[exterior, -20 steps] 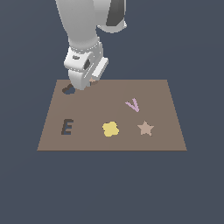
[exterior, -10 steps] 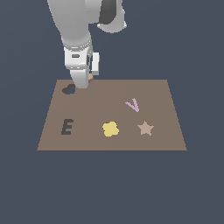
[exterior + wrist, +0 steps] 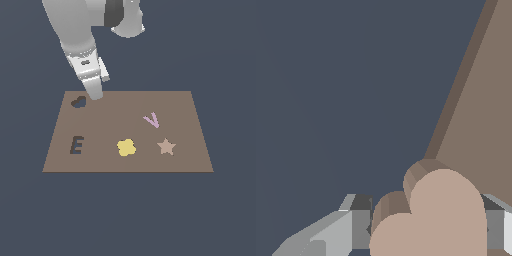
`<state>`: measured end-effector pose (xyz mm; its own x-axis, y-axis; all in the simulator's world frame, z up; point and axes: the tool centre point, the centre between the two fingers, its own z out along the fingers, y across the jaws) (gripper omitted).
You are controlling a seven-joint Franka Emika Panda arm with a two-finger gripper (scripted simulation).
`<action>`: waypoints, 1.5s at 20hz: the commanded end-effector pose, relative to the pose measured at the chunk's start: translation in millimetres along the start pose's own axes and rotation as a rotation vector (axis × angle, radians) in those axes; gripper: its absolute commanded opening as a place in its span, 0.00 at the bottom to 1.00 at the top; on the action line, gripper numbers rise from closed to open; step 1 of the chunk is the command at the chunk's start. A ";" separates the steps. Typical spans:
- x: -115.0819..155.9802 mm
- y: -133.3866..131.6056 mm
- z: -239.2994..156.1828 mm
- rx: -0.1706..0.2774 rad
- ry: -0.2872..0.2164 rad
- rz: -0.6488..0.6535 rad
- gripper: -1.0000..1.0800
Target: Insert a designated object into the corresponding slot on a board.
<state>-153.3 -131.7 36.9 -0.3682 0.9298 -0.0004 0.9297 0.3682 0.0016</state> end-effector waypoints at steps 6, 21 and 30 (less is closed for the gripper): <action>-18.2 -0.9 -1.1 0.000 -0.001 -0.275 0.00; -51.7 12.6 -3.0 0.000 0.000 -0.821 0.00; -62.3 24.1 -3.6 0.000 0.000 -1.056 0.00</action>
<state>-110.4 -180.2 40.3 -0.9849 0.1732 -0.0012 0.1732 0.9849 0.0004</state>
